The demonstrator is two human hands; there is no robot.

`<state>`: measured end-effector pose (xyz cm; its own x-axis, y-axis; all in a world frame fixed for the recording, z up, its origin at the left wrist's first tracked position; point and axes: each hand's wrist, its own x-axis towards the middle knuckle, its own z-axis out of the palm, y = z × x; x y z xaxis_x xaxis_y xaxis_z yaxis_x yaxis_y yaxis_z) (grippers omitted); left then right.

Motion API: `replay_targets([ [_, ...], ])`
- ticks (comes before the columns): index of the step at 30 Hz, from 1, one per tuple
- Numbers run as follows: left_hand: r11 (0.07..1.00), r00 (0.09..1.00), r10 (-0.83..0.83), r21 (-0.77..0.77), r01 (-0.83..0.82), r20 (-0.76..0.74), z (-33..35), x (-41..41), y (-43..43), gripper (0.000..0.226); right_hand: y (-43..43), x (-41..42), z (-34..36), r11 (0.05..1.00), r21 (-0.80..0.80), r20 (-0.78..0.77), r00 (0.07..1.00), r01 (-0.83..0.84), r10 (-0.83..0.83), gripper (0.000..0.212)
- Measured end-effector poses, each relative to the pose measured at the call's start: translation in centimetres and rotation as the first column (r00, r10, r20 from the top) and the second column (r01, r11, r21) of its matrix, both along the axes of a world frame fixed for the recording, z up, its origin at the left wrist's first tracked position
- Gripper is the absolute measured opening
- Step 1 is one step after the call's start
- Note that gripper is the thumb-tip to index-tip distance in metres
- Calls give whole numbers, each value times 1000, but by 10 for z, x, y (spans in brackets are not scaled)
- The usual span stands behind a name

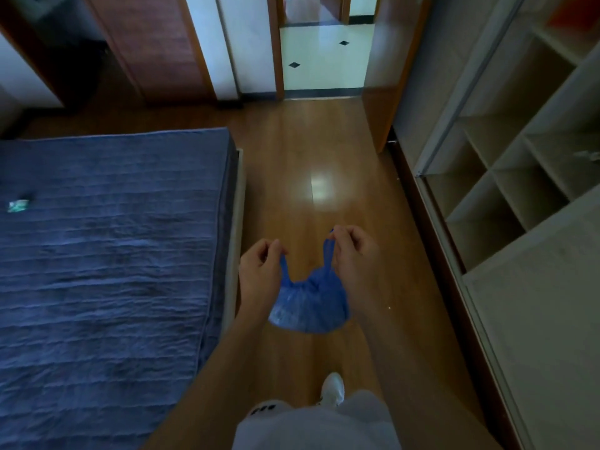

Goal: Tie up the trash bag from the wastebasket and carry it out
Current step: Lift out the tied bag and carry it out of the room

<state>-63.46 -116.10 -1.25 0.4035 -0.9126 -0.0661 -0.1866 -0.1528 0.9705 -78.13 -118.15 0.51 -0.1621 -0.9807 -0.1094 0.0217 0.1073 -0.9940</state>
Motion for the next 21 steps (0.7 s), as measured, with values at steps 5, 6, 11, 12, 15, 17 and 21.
replay_targets([
  [5,996,998,60,-66,-62,-22,3,-15,-57,30,-71,-13,4,1000,-20,53,999,2,-1,30],
  [6,995,997,71,-72,-71,-14,3,-15,-65,32,-81,-14,3,1000,-24,65,998,2,-1,29],
  [11,991,993,116,-61,-117,-17,-6,-9,-113,32,-132,-12,-9,999,-38,90,996,2,1,28],
  [12,991,993,117,-60,-118,-15,-7,-7,-123,32,-145,-9,-12,1000,-29,94,996,3,0,28],
  [15,991,993,117,-61,-118,-22,-10,5,-158,30,-179,5,-20,1000,-1,85,996,-13,13,30],
  [17,992,993,116,-51,-117,-25,-15,16,-184,29,-204,17,-24,1000,5,59,998,-30,30,30],
  [21,991,991,133,-25,-133,-21,-22,45,-245,37,-264,46,-29,998,65,66,998,-25,21,31],
])
